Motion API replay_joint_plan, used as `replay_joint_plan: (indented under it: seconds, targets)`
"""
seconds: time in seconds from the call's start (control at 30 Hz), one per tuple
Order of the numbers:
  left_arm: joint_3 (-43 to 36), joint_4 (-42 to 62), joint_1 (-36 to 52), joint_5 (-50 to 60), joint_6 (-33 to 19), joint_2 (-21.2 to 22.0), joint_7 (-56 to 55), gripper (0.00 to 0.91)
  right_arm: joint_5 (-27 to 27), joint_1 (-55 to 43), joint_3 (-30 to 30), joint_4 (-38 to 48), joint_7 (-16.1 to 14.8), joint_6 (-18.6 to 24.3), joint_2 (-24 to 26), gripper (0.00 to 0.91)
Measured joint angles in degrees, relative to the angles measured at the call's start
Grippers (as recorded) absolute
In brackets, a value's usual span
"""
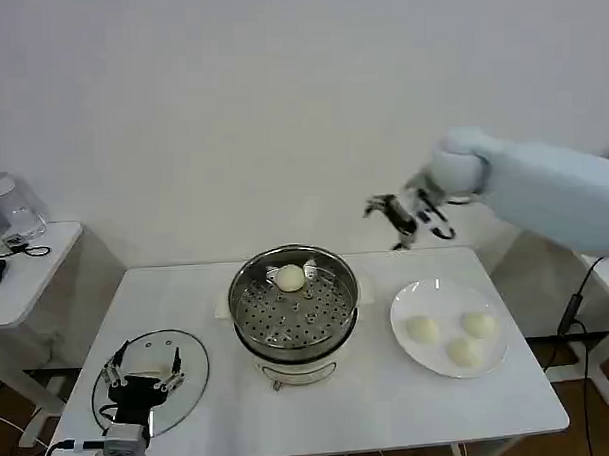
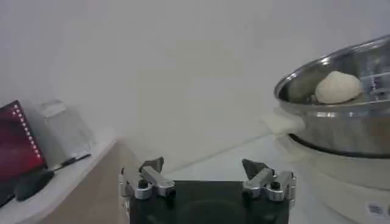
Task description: Take steamed baozi put them in steamer then cover it.
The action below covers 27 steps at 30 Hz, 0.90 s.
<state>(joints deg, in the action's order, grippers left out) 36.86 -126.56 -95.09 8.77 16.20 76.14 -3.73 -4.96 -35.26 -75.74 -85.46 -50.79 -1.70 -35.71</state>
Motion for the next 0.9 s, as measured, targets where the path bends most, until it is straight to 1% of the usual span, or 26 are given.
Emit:
replay_joint_plan:
  seconds: [0.1, 0.2, 0.4, 0.5, 0.63, 0.9]
  targets:
    - [-0.63, -0.01, -0.07, 0.28, -0.05, 0.13, -0.02, 0.907, 0.54, 3.15, 1.55, -1.98, 0.07, -1.68, 3.73, 0.907]
    - [-1.01, 0.21, -0.26, 0.69, -0.23, 0.38, -0.03, 0.907, 1.52, 7.50, 4.27, -2.98, -0.09, -3.14, 6.26, 0.907]
    - [-1.08, 0.92, -0.73, 1.29, -0.40, 0.73, -0.12, 0.907, 3.43, 16.05, 10.09, -3.06, -1.05, -4.59, 8.66, 0.907]
    - [-1.00, 1.02, -0.85, 1.40, -0.40, 0.89, -0.15, 0.907, 4.70, 20.20, 13.13, -1.54, -1.99, -4.69, 8.60, 0.907]
    - [-0.82, 1.03, -1.15, 1.51, -0.40, 0.84, -0.14, 0.907, 6.09, 24.97, 16.74, 1.31, -3.35, -4.61, 7.34, 0.907]
    - [0.09, 1.17, -1.38, 1.44, -0.30, 0.60, -0.06, 0.907, 7.61, 31.38, 21.41, 7.60, -4.71, -4.10, 2.81, 0.907]
